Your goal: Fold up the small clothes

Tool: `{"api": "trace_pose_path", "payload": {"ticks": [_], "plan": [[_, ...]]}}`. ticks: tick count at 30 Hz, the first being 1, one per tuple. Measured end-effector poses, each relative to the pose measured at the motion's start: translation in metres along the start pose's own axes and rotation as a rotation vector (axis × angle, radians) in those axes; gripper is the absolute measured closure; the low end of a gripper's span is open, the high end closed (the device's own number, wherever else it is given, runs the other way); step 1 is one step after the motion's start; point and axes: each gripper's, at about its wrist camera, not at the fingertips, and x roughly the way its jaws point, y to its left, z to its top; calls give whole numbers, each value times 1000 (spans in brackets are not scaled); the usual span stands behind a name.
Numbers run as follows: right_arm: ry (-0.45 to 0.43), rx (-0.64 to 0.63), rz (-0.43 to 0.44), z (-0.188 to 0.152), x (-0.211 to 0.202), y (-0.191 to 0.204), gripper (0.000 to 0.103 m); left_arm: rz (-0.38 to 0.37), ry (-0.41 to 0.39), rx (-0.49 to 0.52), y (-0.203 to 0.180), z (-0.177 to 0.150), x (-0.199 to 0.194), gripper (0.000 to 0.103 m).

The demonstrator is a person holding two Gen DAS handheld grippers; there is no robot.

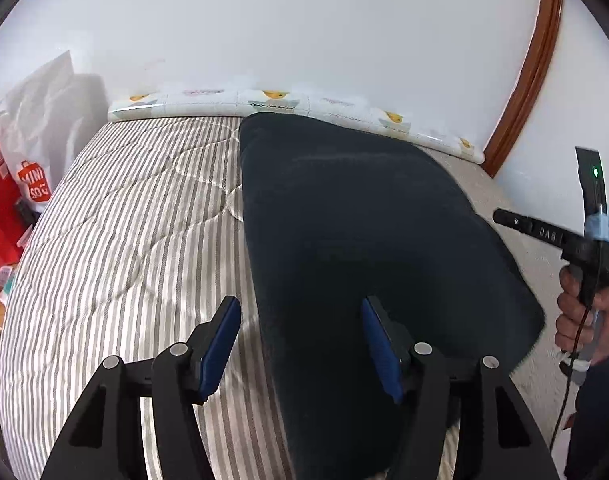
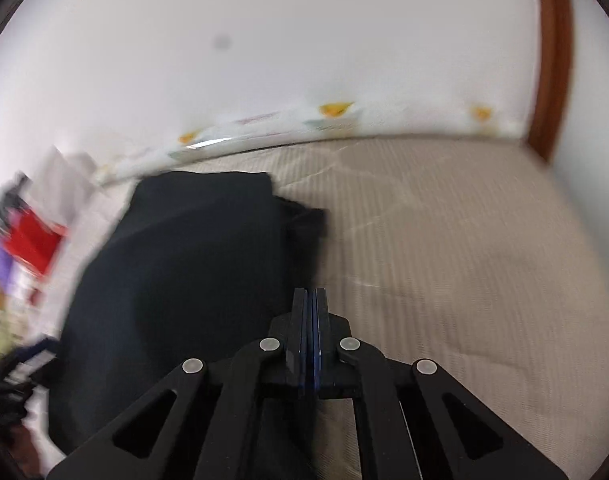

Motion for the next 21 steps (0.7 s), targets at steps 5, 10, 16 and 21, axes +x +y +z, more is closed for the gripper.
{"api": "trace_pose_path", "payload": {"ticks": [5, 10, 16, 21], "plan": [[-18, 40, -27, -29, -52, -3, 81, 31, -39, 10, -15, -13, -35, 38], [-81, 47, -59, -58, -107, 10, 34, 54, -88, 38, -36, -25, -76, 30], [-100, -10, -108, -87, -158, 28, 30, 93, -149, 83, -63, -39, -121, 13], [-134, -50, -196, -109, -193, 41, 16, 118, -178, 83, -78, -54, -147, 11]]}}
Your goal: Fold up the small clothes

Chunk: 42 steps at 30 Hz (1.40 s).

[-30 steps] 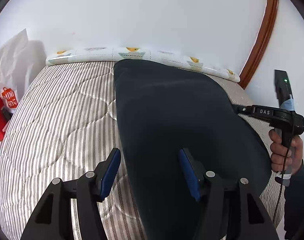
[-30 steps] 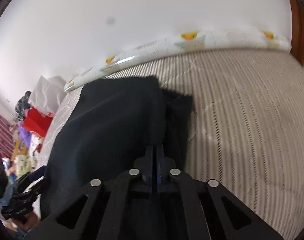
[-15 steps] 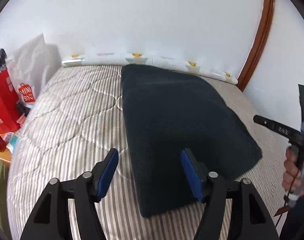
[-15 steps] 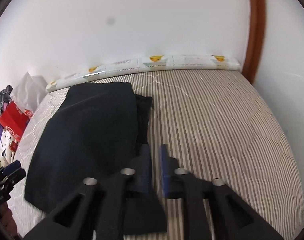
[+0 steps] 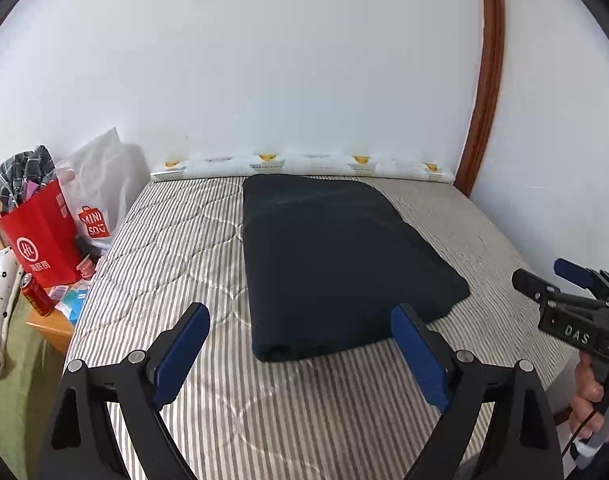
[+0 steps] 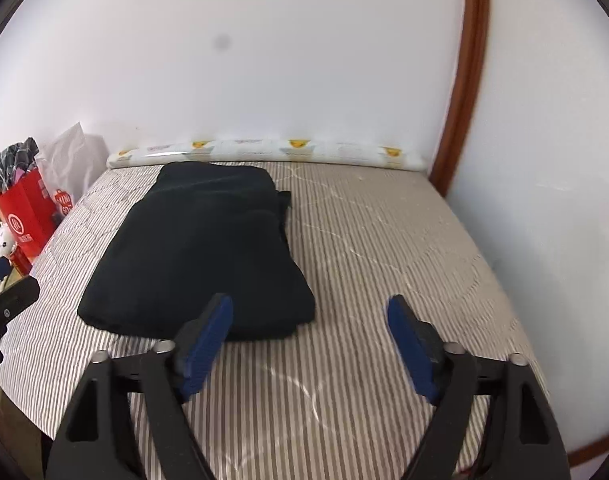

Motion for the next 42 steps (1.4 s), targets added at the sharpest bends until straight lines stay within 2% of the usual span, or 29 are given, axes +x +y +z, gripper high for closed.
{"api": "trace_pose_path", "payload": {"ticks": [2, 4, 14, 42], "plan": [[-13, 13, 10, -7, -14, -2, 8, 0, -9, -1, -4, -3, -10, 11], [-23, 25, 16, -13, -26, -5, 7, 5, -15, 4, -7, -7, -19, 11], [-41, 33, 4, -26, -53, -10, 6, 34, -46, -7, -9, -12, -37, 11], [-28, 62, -14, -32, -59, -17, 6, 31, -34, -9, -12, -16, -36, 11]]}}
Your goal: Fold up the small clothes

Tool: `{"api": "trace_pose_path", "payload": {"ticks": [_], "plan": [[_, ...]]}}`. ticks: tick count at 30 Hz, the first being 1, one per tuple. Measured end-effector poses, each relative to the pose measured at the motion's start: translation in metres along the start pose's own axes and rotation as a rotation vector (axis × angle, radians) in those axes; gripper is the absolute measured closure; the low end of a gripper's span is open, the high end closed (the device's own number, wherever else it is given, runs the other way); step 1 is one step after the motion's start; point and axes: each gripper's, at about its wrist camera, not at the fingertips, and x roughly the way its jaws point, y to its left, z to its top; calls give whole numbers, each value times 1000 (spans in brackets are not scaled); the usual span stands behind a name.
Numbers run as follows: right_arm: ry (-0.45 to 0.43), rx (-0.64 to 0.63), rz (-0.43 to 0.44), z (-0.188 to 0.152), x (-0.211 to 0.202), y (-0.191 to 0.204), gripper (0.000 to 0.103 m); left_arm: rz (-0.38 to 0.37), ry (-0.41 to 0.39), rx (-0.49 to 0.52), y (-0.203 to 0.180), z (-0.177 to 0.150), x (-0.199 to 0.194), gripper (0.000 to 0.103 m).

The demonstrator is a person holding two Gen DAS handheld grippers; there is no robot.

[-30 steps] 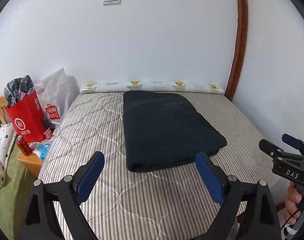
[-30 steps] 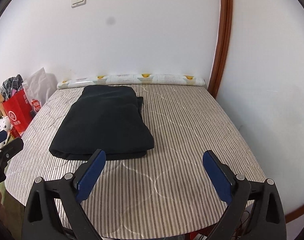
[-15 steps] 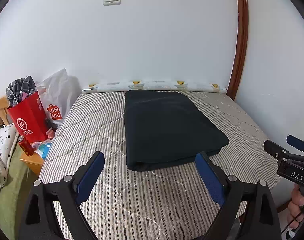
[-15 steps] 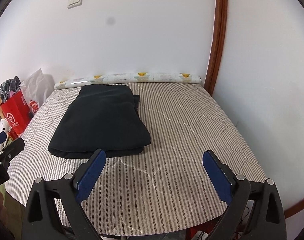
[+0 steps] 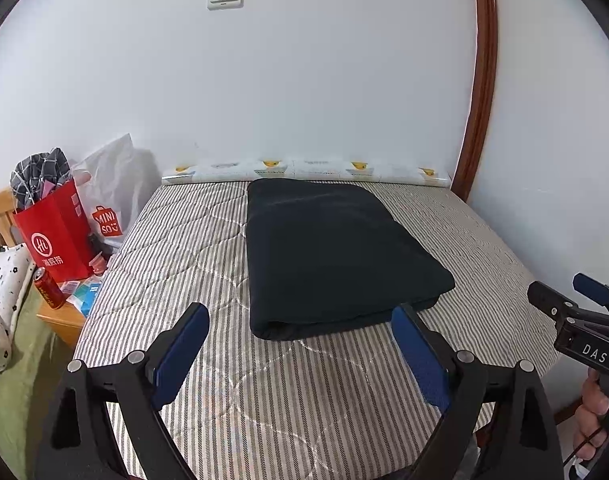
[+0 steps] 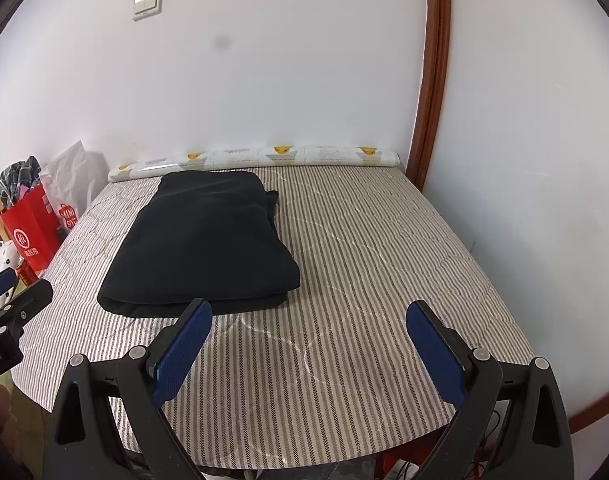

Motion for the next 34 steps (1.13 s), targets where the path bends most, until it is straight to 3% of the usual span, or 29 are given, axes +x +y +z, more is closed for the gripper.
{"api": "trace_pose_path", "payload": {"ticks": [34], "plan": [[-20, 14, 24, -2, -9, 3, 6, -1, -2, -27, 9, -2, -2, 11]]}}
